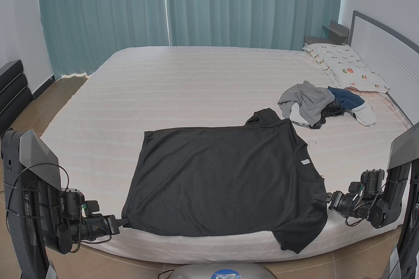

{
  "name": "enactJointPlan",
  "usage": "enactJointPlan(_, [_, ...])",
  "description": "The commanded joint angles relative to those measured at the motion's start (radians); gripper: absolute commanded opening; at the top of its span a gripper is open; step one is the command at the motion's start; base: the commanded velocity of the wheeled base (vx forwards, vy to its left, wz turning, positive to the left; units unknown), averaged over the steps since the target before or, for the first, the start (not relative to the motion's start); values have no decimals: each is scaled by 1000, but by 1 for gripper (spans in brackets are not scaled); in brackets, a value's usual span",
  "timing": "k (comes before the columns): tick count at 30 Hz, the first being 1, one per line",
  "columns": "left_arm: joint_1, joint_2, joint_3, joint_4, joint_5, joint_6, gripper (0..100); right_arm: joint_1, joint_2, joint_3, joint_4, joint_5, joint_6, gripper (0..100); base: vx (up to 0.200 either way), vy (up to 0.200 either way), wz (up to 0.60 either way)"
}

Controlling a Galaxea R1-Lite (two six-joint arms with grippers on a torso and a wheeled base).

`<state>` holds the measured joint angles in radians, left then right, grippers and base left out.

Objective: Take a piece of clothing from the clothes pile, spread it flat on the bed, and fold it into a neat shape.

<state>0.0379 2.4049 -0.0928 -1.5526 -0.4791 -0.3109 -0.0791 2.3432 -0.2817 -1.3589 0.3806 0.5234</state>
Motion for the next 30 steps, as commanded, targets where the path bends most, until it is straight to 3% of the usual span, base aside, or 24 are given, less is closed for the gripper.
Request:
enactJointPlan(1, [0, -18, 1, -11, -1, -2, 0, -2, 45, -42, 4, -2, 0, 0, 0, 0, 0])
enactJointPlan(8, [-1, -27, -4, -11, 1, -7, 0, -13, 36, -132, 4, -19, 1, 0, 0, 0, 0])
enactJointPlan(15, [-4, -73, -31, -11, 10, -149, 0, -17, 33, -287, 90, -20, 0, 0, 0, 0, 0])
enactJointPlan(23, [-16, -67, -31, -11, 10, -159, 0, -2, 68, -366, 138, -11, -2, 0, 0, 0, 0])
enactJointPlan(24, [-16, -64, -31, -11, 10, -159, 0, -1, 74, -366, 136, -9, -2, 100, 0, 0, 0])
enactJointPlan(30, [-19, -63, -30, -11, 10, -160, 0, -22, 51, -349, 130, -2, 0, 100, 0, 0, 0])
